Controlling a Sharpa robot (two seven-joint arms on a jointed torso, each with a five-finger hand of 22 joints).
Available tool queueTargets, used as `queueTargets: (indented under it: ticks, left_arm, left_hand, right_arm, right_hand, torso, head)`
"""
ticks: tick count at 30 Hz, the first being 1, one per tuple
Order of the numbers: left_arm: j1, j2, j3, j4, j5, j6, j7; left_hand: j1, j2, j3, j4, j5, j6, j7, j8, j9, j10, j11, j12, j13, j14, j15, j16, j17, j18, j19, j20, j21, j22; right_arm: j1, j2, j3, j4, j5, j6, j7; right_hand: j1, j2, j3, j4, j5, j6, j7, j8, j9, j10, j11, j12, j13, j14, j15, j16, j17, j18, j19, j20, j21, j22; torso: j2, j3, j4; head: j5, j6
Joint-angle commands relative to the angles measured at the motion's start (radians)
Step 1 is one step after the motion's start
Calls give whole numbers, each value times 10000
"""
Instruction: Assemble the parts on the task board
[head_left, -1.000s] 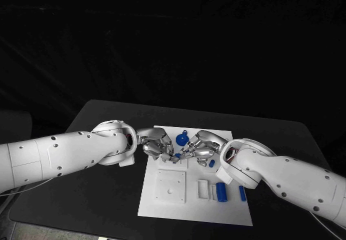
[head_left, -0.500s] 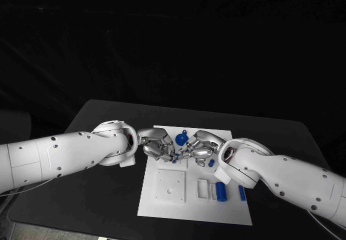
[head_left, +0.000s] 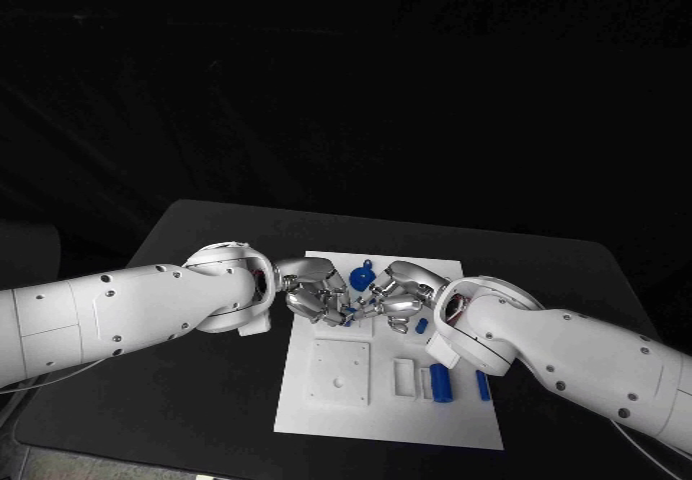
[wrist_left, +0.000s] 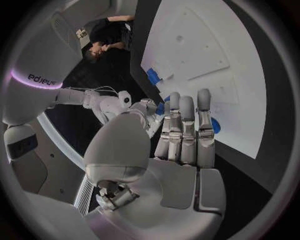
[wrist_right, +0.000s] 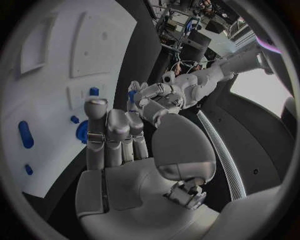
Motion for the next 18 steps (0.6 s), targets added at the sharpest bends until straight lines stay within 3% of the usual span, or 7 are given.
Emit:
queueTargets:
  ticks: [1, 9, 18]
  left_arm:
    - [-2, 30, 5, 38, 84, 161, 146]
    - [-2, 29, 5, 39, 165, 247, 166]
    - [-2, 35, 5, 37, 402, 309, 252]
  left_hand:
    - [-86, 2, 99, 1, 32, -53, -15, -9, -22, -63, -17, -23, -14, -55, 17, 40, -17, -85, -85, 1, 6, 193]
    - [89, 226, 301, -127, -151, -14, -18, -26, -117, -43, -15, -66, -46, -56, 13, 60, -12, -73, -93, -3, 29, 207]
    - [241, 593, 646, -505, -416, 208, 17, -285, -767, 175, 0, -422, -252, -59, 23, 81, 4, -39, -164, -6, 187, 223]
  right_arm:
    - [-3, 21, 1, -2, 80, 207, 47]
    - [-3, 27, 1, -32, 84, 220, 50]
    - [-3, 49, 1, -47, 86, 190, 64]
  right_hand:
    - [1, 110, -55, 12, 22, 4, 11, 27, 8, 17, -19, -17, 10, -12, -77, -46, 9, -110, 435, -41, -42, 713]
    - [1, 110, -55, 12, 22, 4, 11, 27, 8, 17, -19, -17, 10, -12, -77, -46, 9, -110, 435, -41, -42, 713]
    - [6, 112, -63, 10, 50, 3, 13, 27, 9, 22, -16, -8, 23, -9, -77, -41, 29, -110, 437, -42, -28, 718]
  torso:
    - [-1, -4, 5]
    - [0, 1, 1]
    - [0, 1, -1]
  head:
    - [-15, -5]
    - [-31, -5]
    - [-85, -7]
